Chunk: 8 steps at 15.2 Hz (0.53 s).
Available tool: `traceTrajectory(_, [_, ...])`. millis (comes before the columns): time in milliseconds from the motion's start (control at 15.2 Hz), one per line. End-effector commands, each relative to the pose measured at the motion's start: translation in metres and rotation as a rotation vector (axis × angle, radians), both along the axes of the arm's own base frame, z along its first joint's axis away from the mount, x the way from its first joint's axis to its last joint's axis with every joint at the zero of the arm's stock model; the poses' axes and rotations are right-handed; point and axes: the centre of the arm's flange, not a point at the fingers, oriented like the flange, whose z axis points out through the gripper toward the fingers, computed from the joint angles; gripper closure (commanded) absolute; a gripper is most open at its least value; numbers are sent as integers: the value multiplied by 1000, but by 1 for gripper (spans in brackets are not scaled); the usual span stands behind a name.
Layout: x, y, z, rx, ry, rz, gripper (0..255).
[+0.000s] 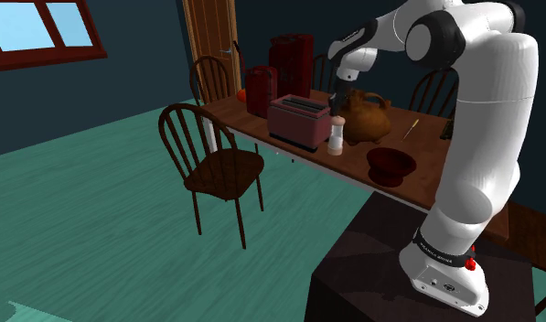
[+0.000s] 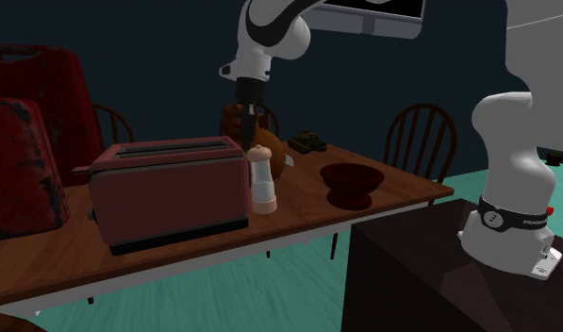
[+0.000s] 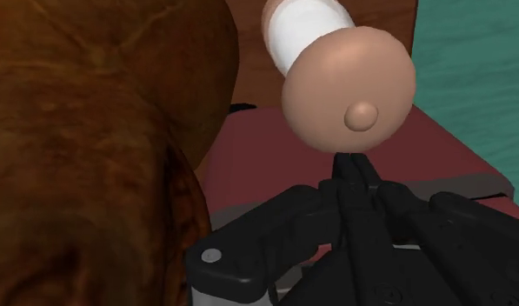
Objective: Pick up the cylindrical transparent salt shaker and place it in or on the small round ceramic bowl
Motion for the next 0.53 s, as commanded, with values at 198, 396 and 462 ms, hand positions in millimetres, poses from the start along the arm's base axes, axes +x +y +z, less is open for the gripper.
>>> traceTrajectory(198, [0,1,0,-6,-17,9,0])
traceTrajectory(396, [-34,0,2,17,15,45,0])
traceTrajectory(462, [-46,0,3,24,26,56,0])
